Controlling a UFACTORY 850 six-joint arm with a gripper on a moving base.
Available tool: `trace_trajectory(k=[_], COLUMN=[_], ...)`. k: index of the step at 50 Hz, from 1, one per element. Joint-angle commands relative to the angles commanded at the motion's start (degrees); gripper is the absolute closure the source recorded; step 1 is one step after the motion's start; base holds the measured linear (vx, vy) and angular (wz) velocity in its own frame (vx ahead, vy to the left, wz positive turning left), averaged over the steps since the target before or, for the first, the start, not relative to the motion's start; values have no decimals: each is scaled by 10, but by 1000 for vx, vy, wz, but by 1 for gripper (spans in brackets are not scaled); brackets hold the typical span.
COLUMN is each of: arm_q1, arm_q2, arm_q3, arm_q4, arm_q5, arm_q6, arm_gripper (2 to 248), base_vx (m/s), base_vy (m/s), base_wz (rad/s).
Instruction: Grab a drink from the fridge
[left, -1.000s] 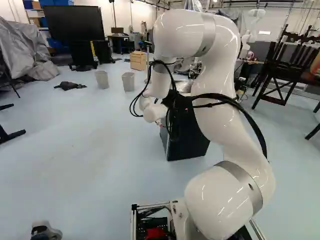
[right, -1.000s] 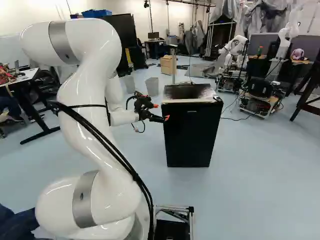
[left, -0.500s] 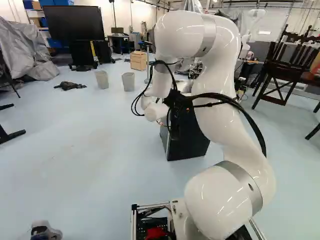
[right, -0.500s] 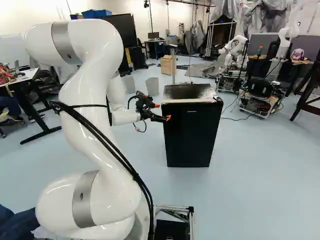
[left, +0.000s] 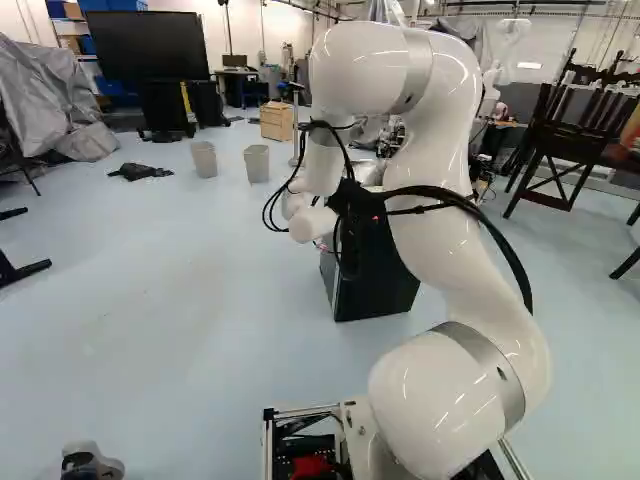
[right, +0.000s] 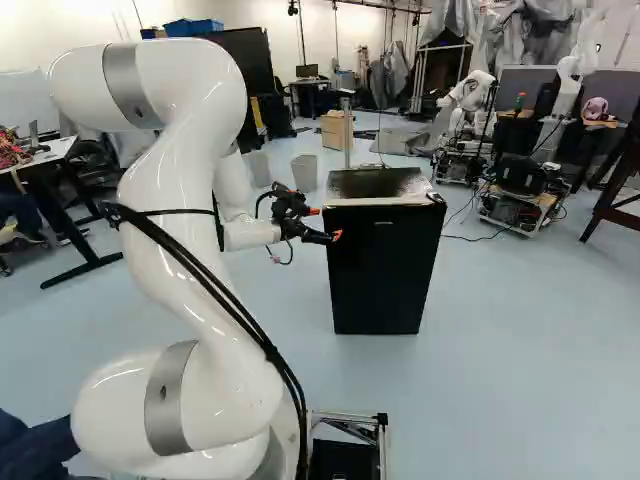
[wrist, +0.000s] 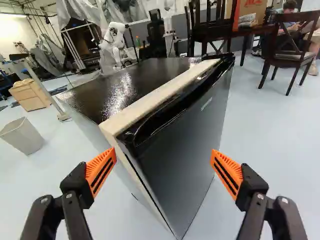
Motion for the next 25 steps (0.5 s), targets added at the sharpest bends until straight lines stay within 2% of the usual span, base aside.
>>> trace_trajectory(k=[25], arm_q1=[-2], arm_q2=[-5], arm_q3=[-8], arm_q4=[0], arm_q5=[18], arm_q6=[0], arm_gripper=[3], base_vx=[0], base_vy=[0], base_wz=[0])
